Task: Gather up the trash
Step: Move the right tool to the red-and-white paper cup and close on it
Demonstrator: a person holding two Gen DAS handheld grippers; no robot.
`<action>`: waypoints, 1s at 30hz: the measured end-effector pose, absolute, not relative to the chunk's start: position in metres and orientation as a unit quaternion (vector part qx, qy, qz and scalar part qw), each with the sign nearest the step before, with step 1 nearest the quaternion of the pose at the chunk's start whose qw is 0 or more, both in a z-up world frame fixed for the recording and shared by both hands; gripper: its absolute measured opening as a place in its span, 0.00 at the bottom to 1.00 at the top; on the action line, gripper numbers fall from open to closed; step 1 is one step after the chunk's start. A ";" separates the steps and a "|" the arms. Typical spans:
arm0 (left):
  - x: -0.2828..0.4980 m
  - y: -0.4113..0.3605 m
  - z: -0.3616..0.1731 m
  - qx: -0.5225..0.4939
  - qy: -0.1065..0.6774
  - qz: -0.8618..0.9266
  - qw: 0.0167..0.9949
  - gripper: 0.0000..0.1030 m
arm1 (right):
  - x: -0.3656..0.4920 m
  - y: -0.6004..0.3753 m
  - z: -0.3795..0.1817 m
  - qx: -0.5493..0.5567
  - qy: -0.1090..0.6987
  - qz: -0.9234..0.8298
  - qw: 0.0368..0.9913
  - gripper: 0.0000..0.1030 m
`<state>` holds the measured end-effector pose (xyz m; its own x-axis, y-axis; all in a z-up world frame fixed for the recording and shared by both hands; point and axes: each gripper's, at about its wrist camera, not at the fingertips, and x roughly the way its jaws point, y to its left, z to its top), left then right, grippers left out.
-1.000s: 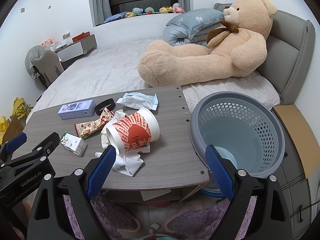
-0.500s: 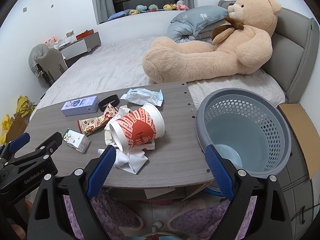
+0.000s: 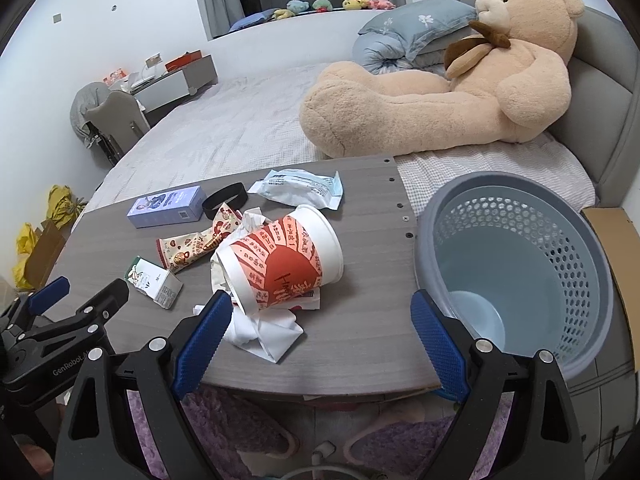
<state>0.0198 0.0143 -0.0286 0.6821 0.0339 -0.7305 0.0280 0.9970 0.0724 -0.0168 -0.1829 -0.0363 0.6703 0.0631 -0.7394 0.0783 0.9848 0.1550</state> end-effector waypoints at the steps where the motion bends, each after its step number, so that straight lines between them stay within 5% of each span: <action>1: 0.021 0.015 -0.031 0.037 0.401 0.004 0.915 0.94 | -0.014 -0.183 -0.038 0.087 0.406 0.000 0.910 0.84; 30: 0.044 0.035 -0.049 0.014 0.420 0.041 0.906 0.94 | 0.060 -0.178 -0.065 0.039 0.451 0.200 0.869 0.85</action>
<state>0.0438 0.0347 -0.0489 0.6430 0.0858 -0.7610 -0.0629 0.9963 0.0592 0.0600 -0.1784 -0.0652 0.5136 0.3823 -0.7682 -0.3117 0.9172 0.2481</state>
